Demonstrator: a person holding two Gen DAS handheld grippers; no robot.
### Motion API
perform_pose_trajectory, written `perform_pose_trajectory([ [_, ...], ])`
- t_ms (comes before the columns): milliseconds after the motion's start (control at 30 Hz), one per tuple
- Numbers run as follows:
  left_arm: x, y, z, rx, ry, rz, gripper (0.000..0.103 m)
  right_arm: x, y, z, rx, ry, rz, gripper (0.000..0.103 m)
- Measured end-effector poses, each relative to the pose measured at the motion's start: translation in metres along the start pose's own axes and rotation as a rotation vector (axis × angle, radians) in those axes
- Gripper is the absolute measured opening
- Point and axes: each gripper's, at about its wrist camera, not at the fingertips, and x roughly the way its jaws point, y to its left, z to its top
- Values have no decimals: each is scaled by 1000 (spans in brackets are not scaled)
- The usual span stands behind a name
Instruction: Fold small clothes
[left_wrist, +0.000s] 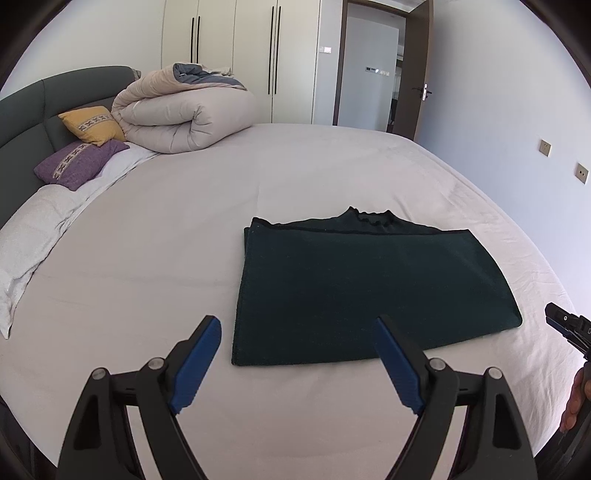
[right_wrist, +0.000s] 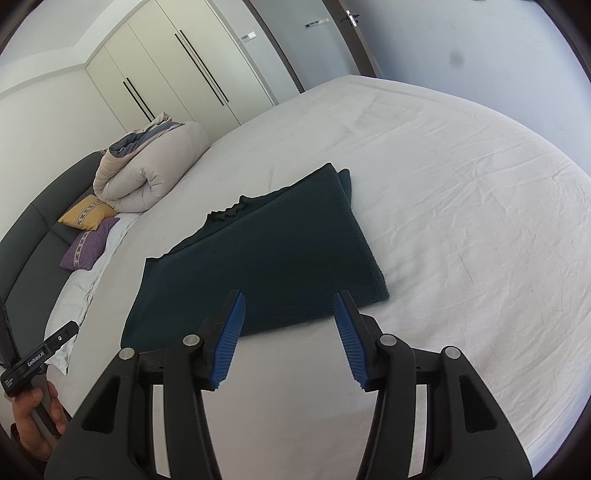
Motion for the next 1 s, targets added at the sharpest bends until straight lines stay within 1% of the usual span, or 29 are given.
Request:
perform_pose_trajectory([
  [167,13,2,5,1,11,-7,87,15,11,1,-20,30,25,49],
  [333,37,2,13,-8,27,-27,89,41,33,4,-52,78,75,49],
  [467,65,1,27,-49,46,-103,89,72,54,9,-54,129,141,49],
  [567,91,-8,36,-43,54,-149,89,101,72,15,-58,161,177,49],
  [667,123,-16,38,-41,77,-167,89,133,92,22,-68,194,209,49],
  [733,148,-16,33,-49,116,-174,89,159,103,23,-58,235,227,49],
  [833,179,-8,16,-57,186,-136,89,199,111,16,-34,314,281,49],
  [867,185,-3,8,-64,197,-122,89,211,111,12,-29,341,269,49],
  [900,186,3,0,-68,189,-124,88,221,108,7,-25,361,249,49],
  [933,184,7,-6,-65,170,-140,88,227,103,3,-17,364,257,49],
  [1000,178,12,-11,-59,152,-153,88,228,89,2,14,334,313,47],
])
